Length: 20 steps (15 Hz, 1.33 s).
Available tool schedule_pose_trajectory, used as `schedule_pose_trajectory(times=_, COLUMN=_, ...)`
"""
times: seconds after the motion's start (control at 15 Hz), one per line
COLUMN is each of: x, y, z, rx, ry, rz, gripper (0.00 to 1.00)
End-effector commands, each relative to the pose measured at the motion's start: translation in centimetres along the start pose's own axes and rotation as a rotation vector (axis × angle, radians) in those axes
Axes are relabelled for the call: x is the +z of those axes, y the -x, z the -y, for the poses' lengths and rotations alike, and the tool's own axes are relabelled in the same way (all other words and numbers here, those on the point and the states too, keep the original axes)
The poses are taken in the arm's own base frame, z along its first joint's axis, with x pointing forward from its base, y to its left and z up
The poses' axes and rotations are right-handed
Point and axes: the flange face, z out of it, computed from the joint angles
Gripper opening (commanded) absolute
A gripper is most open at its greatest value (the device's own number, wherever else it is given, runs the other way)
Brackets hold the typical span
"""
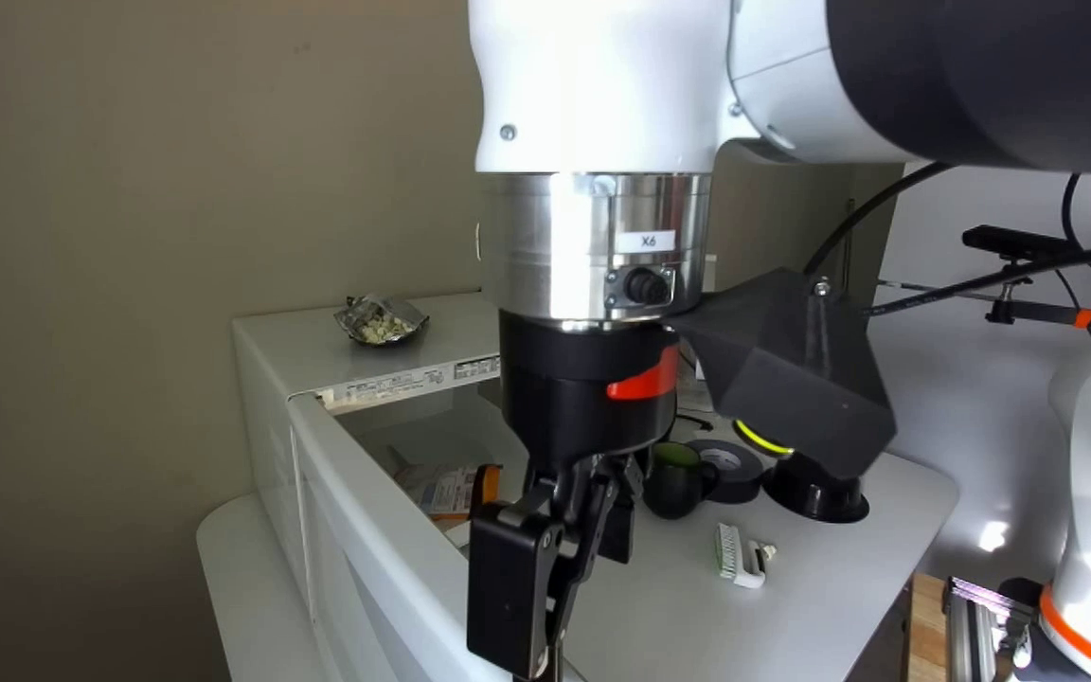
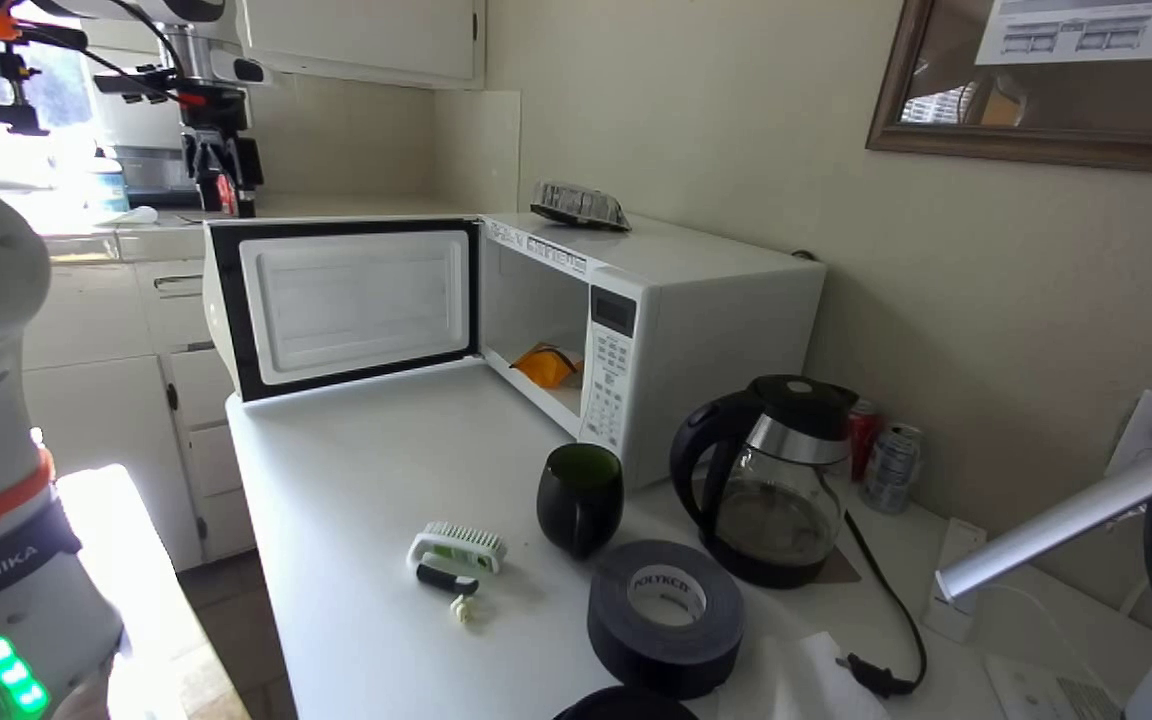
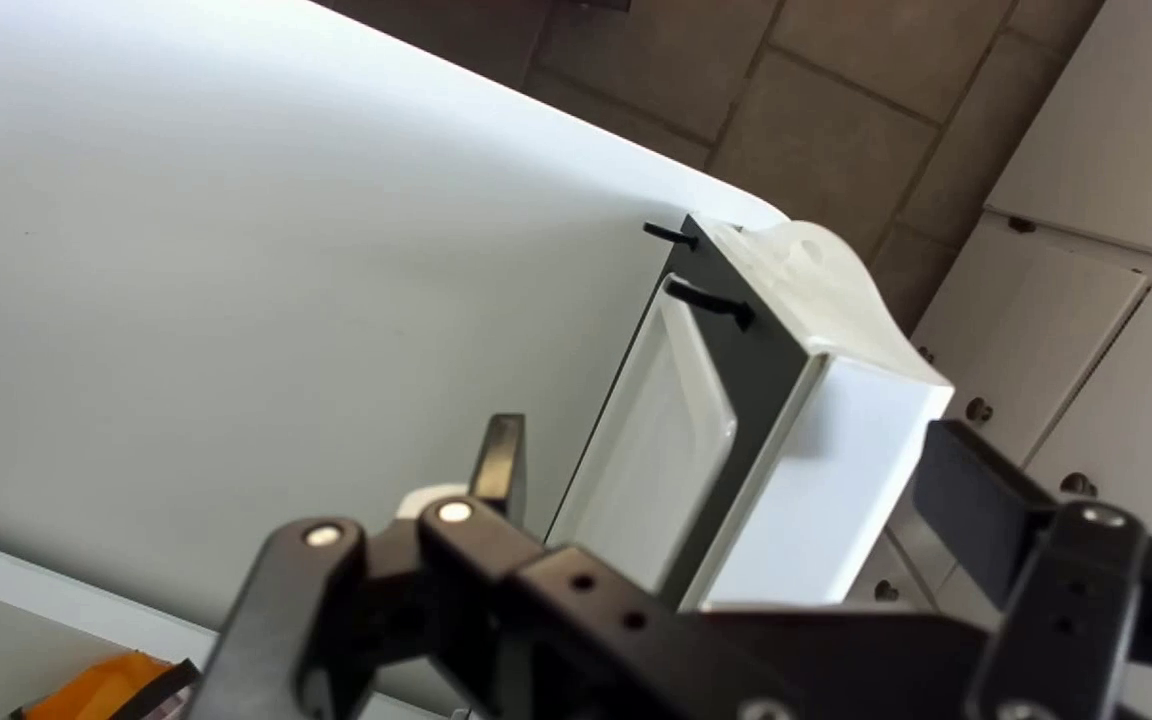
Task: Close the microwave door
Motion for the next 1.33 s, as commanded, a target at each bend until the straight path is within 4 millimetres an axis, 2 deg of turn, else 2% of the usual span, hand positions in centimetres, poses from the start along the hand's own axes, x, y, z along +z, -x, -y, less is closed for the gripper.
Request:
schedule_pose_trajectory(times=0.0, x=1.2, y=-0.7, z=0.4, rx=0.020, ry=-0.039, rz=-0.024, gripper=1.00)
schedule_pose_trajectory(times=0.27, x=2.9, y=-1.6, z=1.2, rx=0.035, ry=-0.082, rz=-0.059, gripper=1.00)
schedule_pose_trajectory(times=0.53, x=4.1, y=-1.6, z=1.0, rx=0.065, ry=0.000, rz=-0.038, gripper=1.00)
schedule_pose_trajectory(times=0.87, x=2.1, y=-1.7, z=-1.0, rx=0.138, ry=0.055, rz=-0.076, gripper=1.00)
schedule_pose_trajectory(times=1.13, x=1.7, y=-2.1, z=-3.2, rx=0.220, ry=0.074, rz=-0.079, gripper=1.00)
schedule_pose_trajectory(times=1.27, x=2.0, y=-2.5, z=-5.0, rx=0.273, ry=0.087, rz=-0.074, gripper=1.00)
